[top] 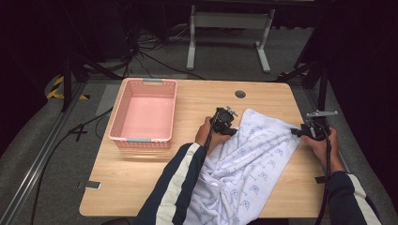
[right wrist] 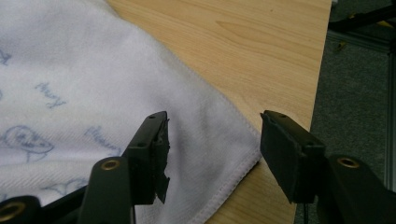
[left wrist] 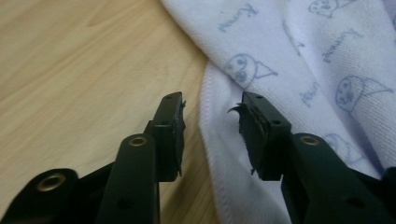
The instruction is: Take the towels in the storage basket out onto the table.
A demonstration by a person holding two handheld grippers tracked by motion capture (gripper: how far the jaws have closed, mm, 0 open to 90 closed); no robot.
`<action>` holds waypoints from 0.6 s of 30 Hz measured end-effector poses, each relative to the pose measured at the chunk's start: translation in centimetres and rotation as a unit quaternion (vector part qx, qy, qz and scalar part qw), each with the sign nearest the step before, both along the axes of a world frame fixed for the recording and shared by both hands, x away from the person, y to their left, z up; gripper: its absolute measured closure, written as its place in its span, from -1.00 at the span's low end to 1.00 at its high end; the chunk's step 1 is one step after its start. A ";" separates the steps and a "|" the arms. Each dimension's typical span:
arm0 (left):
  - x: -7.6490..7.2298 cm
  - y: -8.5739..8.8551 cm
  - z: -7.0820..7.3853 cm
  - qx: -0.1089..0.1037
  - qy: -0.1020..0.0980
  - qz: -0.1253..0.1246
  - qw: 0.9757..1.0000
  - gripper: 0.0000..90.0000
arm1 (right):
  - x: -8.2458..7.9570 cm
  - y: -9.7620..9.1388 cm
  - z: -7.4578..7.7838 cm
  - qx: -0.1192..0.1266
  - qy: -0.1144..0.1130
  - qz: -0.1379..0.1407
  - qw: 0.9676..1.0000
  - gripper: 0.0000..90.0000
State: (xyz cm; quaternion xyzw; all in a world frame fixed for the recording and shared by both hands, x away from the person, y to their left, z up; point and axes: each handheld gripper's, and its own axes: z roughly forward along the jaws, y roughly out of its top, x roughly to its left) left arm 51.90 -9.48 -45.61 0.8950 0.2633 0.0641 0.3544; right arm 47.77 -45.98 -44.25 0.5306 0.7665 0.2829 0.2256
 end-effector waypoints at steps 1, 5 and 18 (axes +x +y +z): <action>0.0 -0.1 0.0 0.000 0.001 0.001 1.000 0.31 | 0.0 -0.1 0.0 0.001 0.002 -0.001 1.000 -0.07; -0.1 -0.6 0.1 0.013 -0.008 -0.005 1.000 0.53 | 0.1 -0.2 -0.3 0.007 0.010 -0.003 1.000 -0.10; -1.1 6.7 0.8 -0.009 -0.030 0.148 0.989 0.93 | -0.7 0.6 0.0 -0.010 0.001 0.057 0.998 0.90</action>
